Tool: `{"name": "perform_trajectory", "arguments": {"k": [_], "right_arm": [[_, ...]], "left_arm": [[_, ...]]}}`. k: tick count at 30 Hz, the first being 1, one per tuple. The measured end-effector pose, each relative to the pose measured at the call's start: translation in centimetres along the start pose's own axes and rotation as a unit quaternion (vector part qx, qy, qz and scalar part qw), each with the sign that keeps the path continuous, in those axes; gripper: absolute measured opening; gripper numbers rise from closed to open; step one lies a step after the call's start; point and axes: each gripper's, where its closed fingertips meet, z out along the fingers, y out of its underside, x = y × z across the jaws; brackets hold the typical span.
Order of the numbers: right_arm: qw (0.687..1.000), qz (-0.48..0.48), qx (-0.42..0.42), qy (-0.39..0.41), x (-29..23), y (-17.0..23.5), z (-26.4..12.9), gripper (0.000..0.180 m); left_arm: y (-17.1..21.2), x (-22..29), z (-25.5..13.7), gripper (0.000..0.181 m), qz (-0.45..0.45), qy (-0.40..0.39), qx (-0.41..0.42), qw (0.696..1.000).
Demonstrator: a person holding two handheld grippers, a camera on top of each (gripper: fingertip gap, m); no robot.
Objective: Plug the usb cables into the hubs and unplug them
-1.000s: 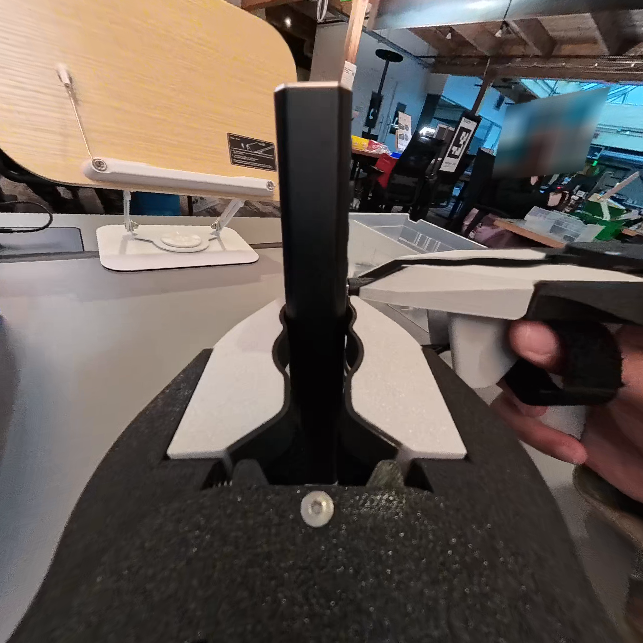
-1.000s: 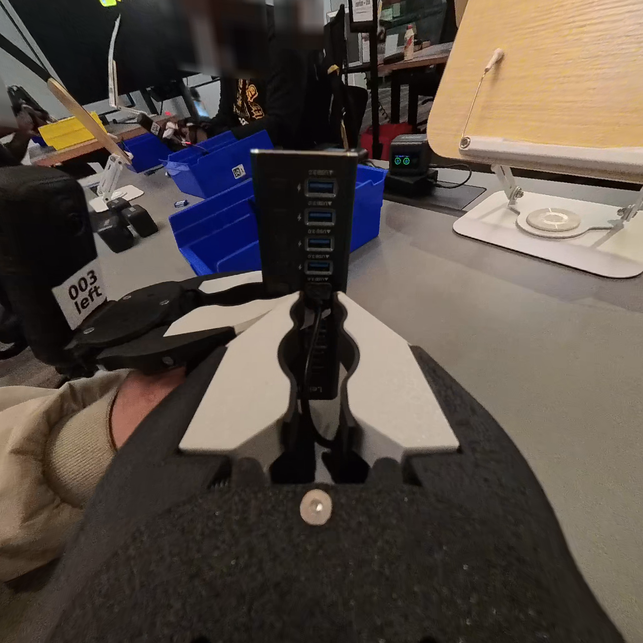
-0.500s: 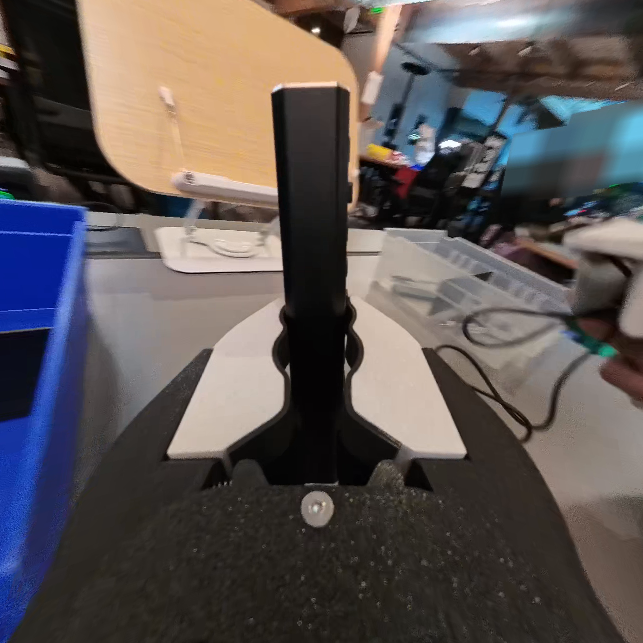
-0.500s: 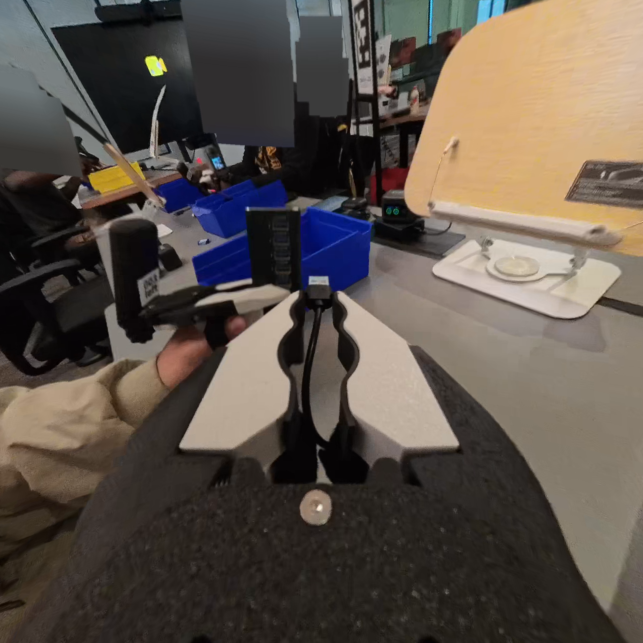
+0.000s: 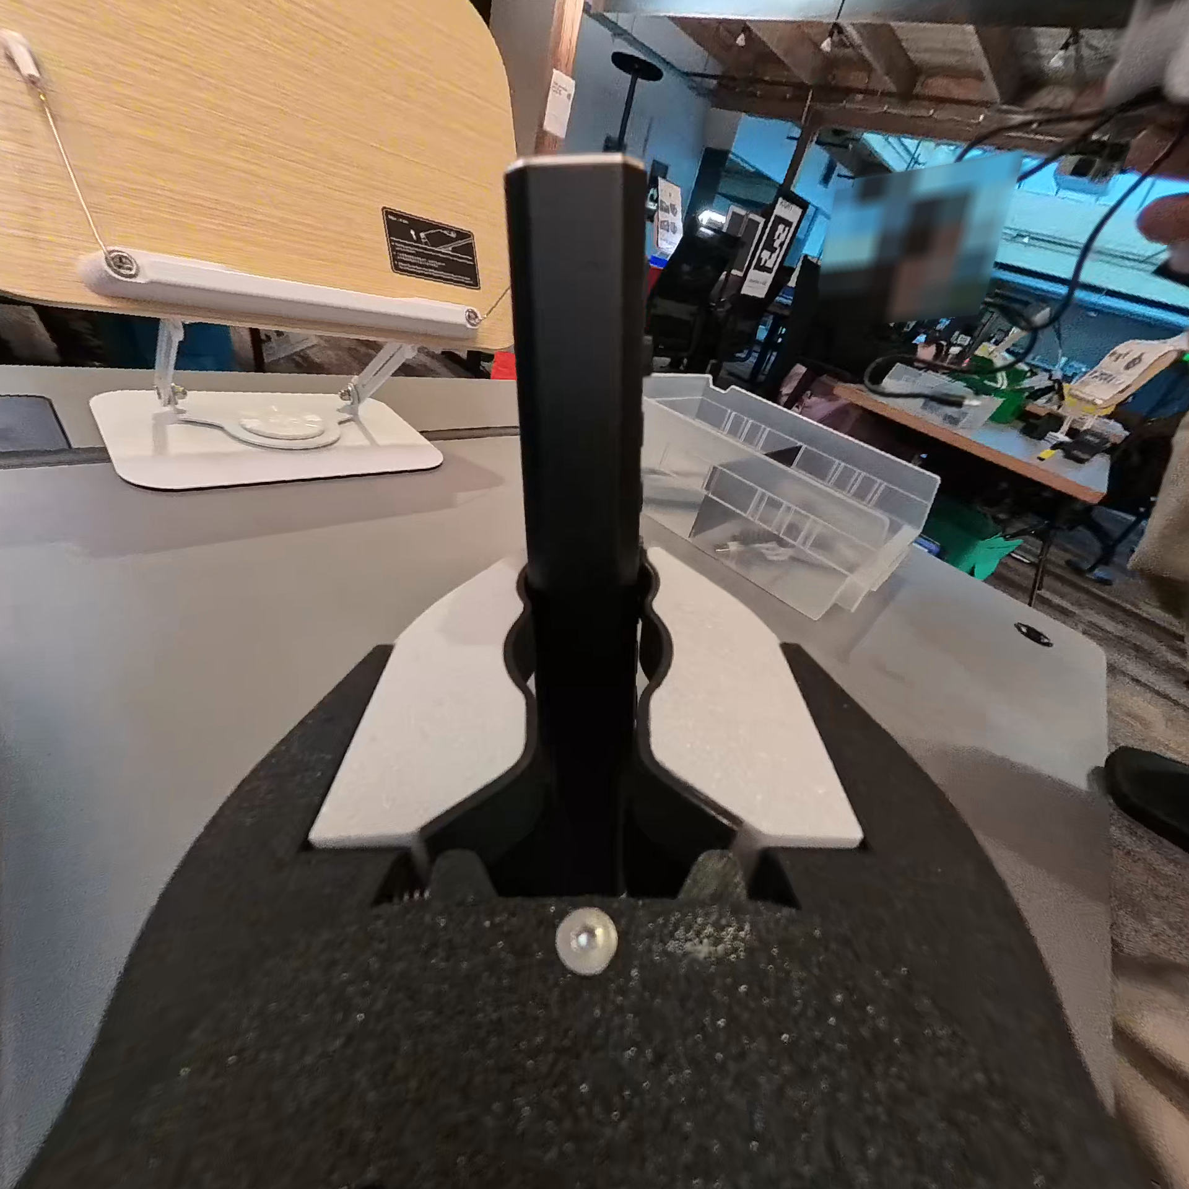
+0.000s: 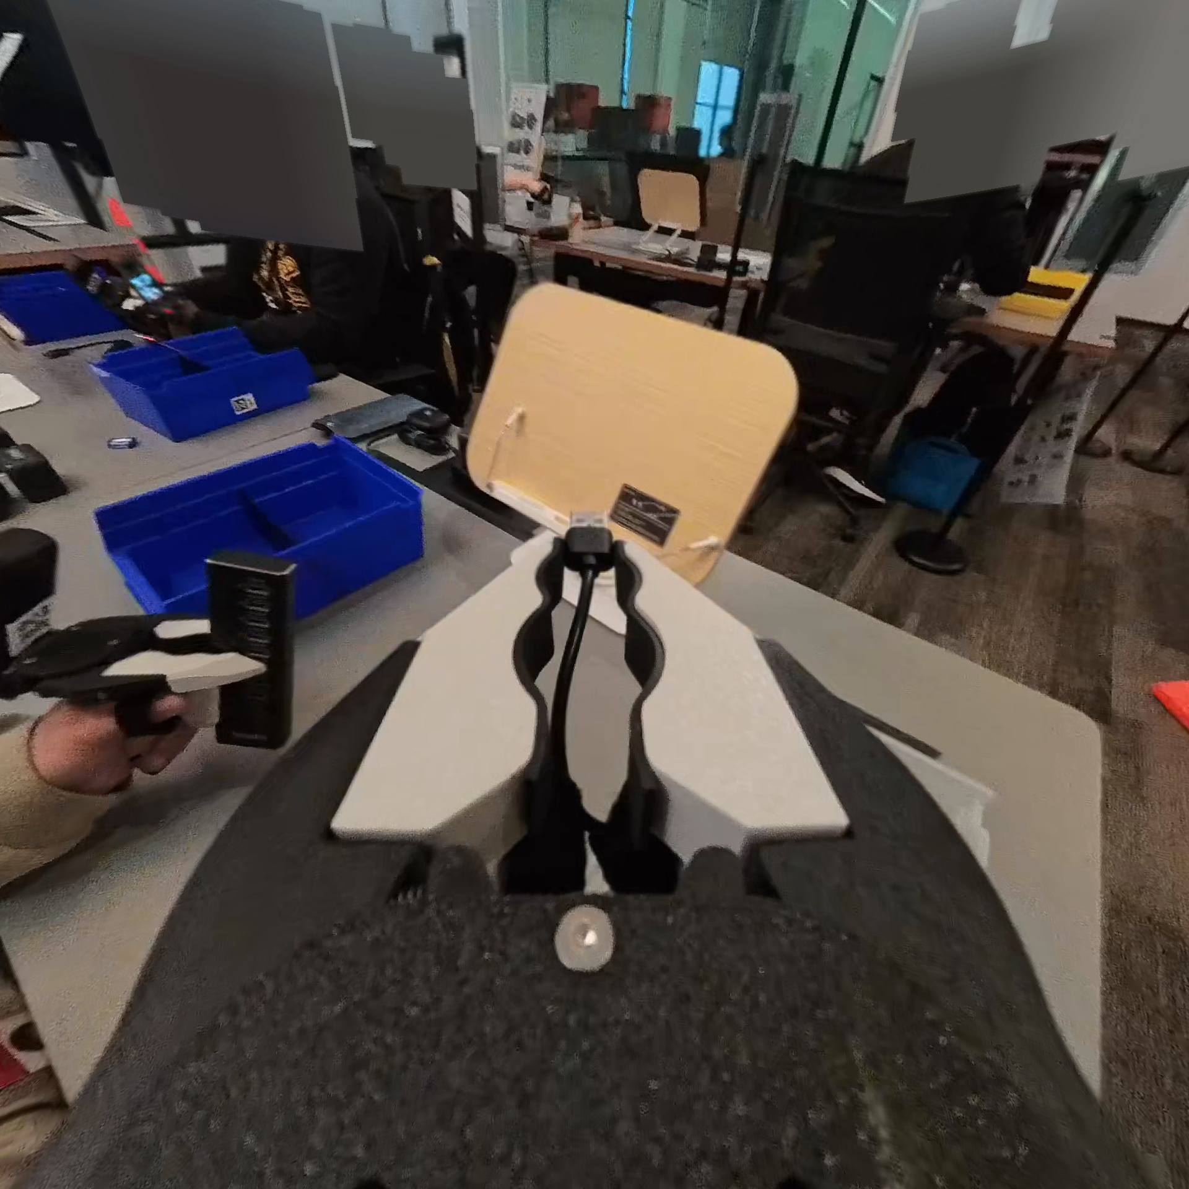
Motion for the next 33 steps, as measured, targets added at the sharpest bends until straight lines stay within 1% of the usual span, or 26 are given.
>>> {"name": "perform_trajectory", "arguments": {"k": [2, 3, 6, 9, 12, 13, 15, 19, 21, 22, 24, 25, 28, 30, 31, 33], "right_arm": [[0.999, 0.023, -0.018, 0.018, 2.7, 3.1, 0.8, 0.014], [0.999, 0.042, -0.024, 0.01, 3.4, 5.1, 1.4, 0.015], [0.992, 0.101, -0.075, 0.0, 5.1, 12.7, 3.0, 0.014], [0.975, 0.134, -0.178, 0.024, 5.6, 20.9, 3.2, 0.015], [0.946, 0.162, -0.276, 0.052, 6.0, 28.0, 2.8, 0.015], [0.935, 0.167, -0.309, 0.046, 5.8, 29.9, 2.7, 0.014], [0.921, 0.162, -0.352, 0.029, 4.8, 31.9, 3.1, 0.015], [0.924, 0.05, -0.373, 0.065, 4.3, 31.9, 4.4, 0.015], [0.931, 0.031, -0.355, 0.084, 4.6, 31.0, 4.5, 0.016], [0.937, 0.041, -0.337, 0.085, 4.8, 30.1, 4.4, 0.024], [0.95, 0.084, -0.293, 0.067, 4.8, 27.4, 3.9, 0.042], [0.957, 0.104, -0.265, 0.058, 4.8, 25.7, 3.5, 0.048], [0.973, 0.127, -0.18, 0.066, 5.6, 20.7, 1.8, 0.049], [0.983, 0.129, -0.118, 0.063, 5.0, 17.4, 0.9, 0.048], [0.987, 0.13, -0.088, 0.044, 4.0, 15.8, 0.8, 0.048], [0.992, 0.122, -0.04, -0.02, 0.7, 13.4, 1.2, 0.048]], "left_arm": [[-0.1, 0.2, 0.0, 0.028, -0.002, 0.002, 0.002, 1.0], [-0.1, 0.3, 0.0, 0.028, -0.005, 0.007, 0.003, 1.0], [0.1, 0.2, 0.1, 0.028, -0.018, 0.011, 0.0, 1.0], [0.4, 0.0, 0.2, 0.028, -0.02, 0.007, -0.007, 1.0], [0.5, 0.1, 0.3, 0.028, -0.013, 0.008, -0.009, 1.0], [0.5, 0.3, 0.4, 0.028, -0.015, 0.011, -0.01, 1.0], [0.8, 0.4, 0.6, 0.028, -0.019, 0.017, -0.015, 1.0], [1.2, 0.7, 0.9, 0.028, -0.012, 0.019, -0.026, 0.999], [1.3, 0.8, 0.9, 0.028, -0.014, 0.022, -0.026, 0.999], [1.2, 0.8, 0.8, 0.028, -0.015, 0.022, -0.025, 0.999], [1.2, 0.6, 0.7, 0.028, -0.014, 0.02, -0.024, 0.999], [1.1, 0.5, 0.7, 0.028, -0.014, 0.018, -0.024, 0.999], [1.3, 0.2, 0.8, 0.028, -0.024, 0.018, -0.028, 0.999], [1.4, 0.2, 0.8, 0.028, -0.033, 0.022, -0.028, 0.999], [1.4, 0.3, 0.9, 0.028, -0.037, 0.027, -0.028, 0.999], [1.3, 0.8, 0.9, 0.028, -0.043, 0.048, -0.025, 0.998]]}}
